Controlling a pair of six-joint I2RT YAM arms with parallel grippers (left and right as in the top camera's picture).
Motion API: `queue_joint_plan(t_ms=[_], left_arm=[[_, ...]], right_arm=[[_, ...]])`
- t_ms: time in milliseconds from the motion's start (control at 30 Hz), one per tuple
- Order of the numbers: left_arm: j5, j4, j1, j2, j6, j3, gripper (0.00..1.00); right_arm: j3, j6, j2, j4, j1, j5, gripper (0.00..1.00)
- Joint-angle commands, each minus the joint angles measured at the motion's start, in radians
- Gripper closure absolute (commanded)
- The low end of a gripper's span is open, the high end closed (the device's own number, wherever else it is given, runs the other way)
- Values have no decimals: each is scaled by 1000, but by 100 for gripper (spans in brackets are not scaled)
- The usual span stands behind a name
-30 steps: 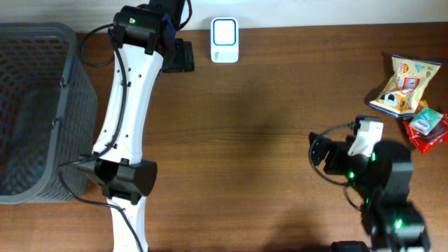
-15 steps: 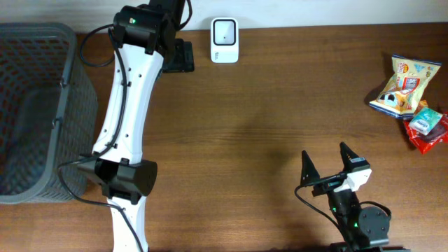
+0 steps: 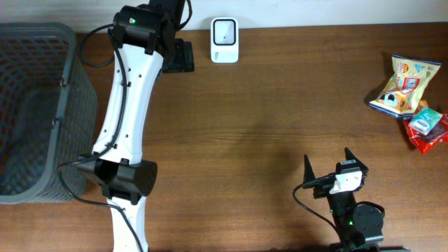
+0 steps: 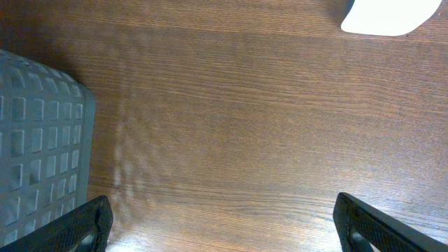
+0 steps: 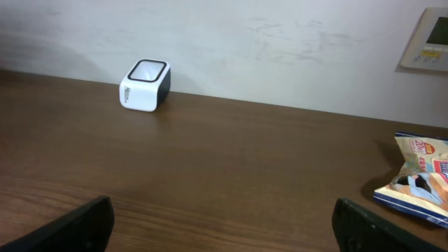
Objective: Scan the item barcode
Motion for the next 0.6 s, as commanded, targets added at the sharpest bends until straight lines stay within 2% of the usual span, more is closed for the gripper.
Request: queue_joint_plan(t_ms=[0,67,567], left_arm=[[-10,1,1,-2,5,1,1],[-10,1,1,-2,5,1,1],[-10,1,1,-2,5,1,1]], right_arm=[[-8,19,-8,-6,-6,23,2],[-8,66,-8,-6,-30,26,2],[-8,61,-8,-5,-39,39,2]])
